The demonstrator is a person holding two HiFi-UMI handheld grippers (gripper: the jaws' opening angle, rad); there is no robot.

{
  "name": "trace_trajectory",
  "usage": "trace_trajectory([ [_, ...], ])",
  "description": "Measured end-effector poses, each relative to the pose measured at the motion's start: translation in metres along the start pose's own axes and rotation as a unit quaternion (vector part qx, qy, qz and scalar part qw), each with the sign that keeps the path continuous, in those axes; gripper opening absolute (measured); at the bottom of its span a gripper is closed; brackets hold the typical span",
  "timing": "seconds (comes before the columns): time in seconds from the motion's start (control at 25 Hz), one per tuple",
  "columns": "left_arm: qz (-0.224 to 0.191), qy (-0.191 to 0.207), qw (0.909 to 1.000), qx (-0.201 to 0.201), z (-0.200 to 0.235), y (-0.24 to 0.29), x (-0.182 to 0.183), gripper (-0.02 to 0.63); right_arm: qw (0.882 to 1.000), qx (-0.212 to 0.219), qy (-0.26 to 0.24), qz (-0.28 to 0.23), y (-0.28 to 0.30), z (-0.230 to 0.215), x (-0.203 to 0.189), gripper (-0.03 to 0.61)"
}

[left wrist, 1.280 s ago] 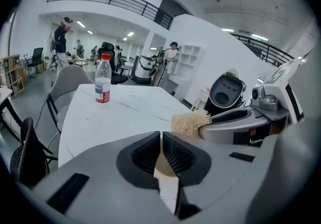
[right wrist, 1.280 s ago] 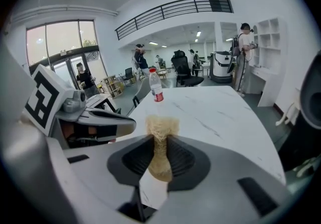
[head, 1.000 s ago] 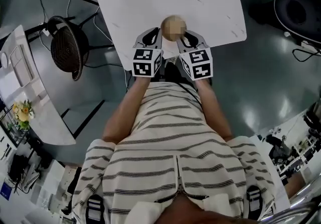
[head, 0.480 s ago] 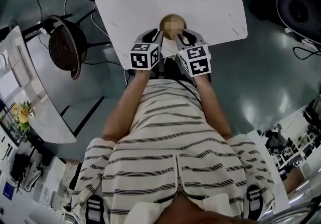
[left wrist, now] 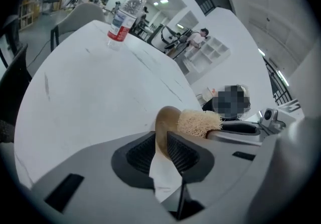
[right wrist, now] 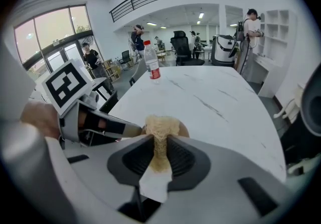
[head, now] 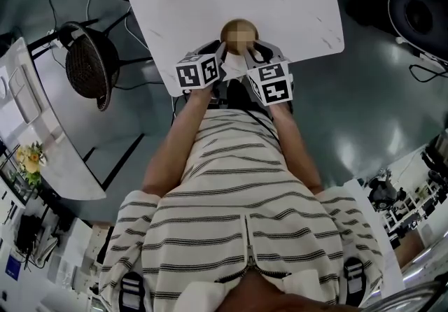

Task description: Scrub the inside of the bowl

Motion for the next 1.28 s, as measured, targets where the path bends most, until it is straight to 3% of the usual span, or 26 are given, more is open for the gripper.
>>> trace_trajectory([
  [0.28,0.014,-0.030,0.9994,-0.006,0.004,0.006,-0.005,0.057,1.000,0.000,-0.003,0.002,0.001,-0.001,-0.001,0.086],
  [0.72,0.030,-0.113,0.9928,-0.026,0.013,0.012,-0.007,0.032,1.000,0.006,-0.010,0.007,0.004,-0.001,0.001,0.087],
  [1.28,0.031,-0.120,0.9922,-0.014,0.010,0.015,-0.007,0.008,0.999,-0.001,-0.011,0.046,0.022,-0.016,0.007,0.087],
])
Point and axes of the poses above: the fingertips, and each gripper's own axes: y forward along the fingers, z to its left, x out of its top, the point moved 8 cm from there along -y, backward along the fingers, and after that the axes turned 1 degree about -z, right-handed, at the moved point
